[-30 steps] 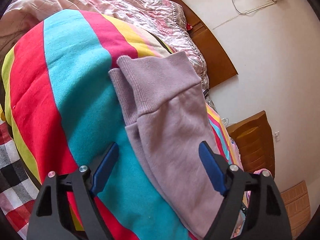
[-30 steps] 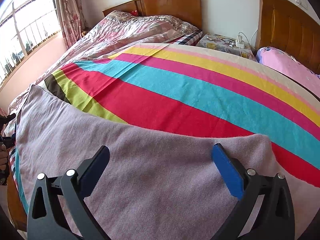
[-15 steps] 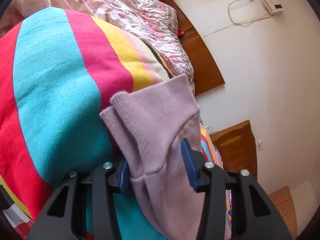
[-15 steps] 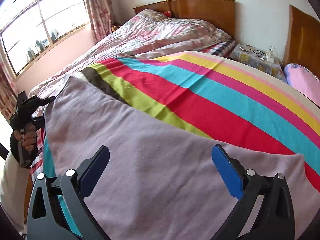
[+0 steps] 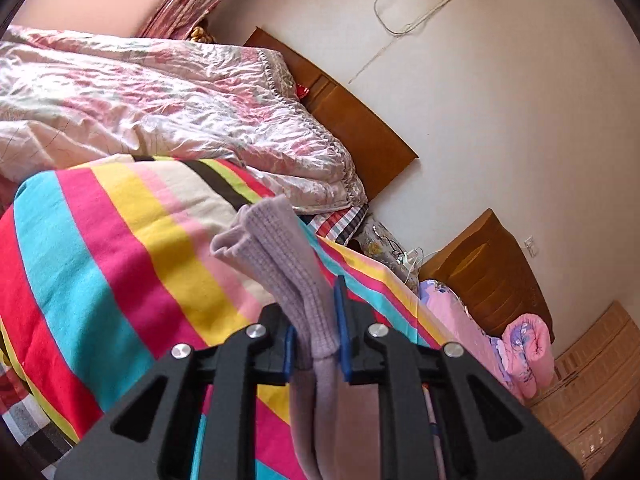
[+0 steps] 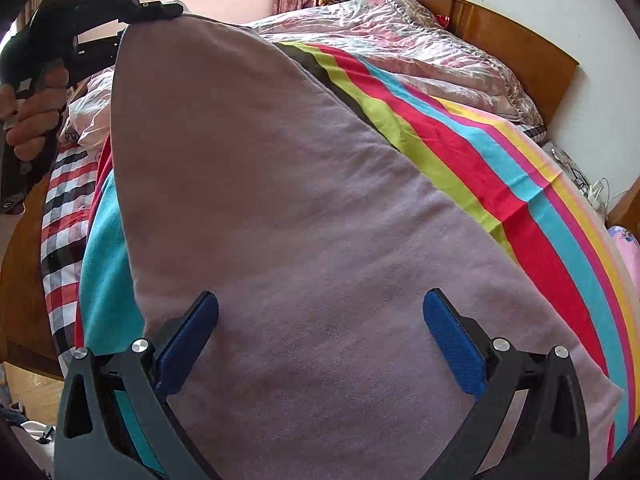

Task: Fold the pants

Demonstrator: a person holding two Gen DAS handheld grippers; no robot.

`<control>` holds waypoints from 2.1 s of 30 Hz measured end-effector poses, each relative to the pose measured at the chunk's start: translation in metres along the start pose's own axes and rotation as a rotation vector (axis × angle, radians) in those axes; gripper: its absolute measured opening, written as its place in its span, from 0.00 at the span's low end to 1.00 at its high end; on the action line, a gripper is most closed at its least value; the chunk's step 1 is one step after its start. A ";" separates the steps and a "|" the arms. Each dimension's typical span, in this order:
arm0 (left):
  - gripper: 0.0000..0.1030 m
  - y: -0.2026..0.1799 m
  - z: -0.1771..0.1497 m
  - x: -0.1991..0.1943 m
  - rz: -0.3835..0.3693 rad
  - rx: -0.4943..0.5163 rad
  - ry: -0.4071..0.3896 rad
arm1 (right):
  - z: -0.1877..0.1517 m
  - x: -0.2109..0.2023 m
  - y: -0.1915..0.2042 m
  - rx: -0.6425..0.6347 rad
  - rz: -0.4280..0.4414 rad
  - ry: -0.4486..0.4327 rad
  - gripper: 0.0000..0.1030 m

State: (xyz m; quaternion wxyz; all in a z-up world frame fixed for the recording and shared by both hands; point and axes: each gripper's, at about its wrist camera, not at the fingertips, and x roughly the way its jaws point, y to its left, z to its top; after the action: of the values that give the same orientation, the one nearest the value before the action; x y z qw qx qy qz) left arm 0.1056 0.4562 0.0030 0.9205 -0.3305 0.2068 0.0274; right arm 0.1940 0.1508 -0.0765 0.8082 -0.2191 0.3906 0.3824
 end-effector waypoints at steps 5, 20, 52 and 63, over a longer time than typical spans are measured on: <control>0.16 -0.158 -0.036 -0.010 -0.069 0.448 -0.013 | -0.037 -0.097 -0.091 0.329 -0.081 -0.252 0.96; 0.65 -0.280 -0.308 0.025 -0.408 1.110 0.384 | -0.208 -0.252 -0.216 0.810 -0.373 -0.437 0.96; 0.88 -0.123 -0.207 0.021 0.095 0.725 0.273 | -0.172 -0.097 -0.134 0.804 0.342 -0.001 0.25; 0.90 -0.107 -0.212 0.002 0.154 0.742 0.307 | -0.118 -0.164 -0.128 0.708 0.297 -0.264 0.15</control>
State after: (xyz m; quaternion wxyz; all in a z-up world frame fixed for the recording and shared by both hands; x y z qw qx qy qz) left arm 0.0505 0.2418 -0.0813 0.9309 0.0403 0.3619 -0.0300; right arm 0.1737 -0.0780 -0.0092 0.8129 0.1825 0.4185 0.3615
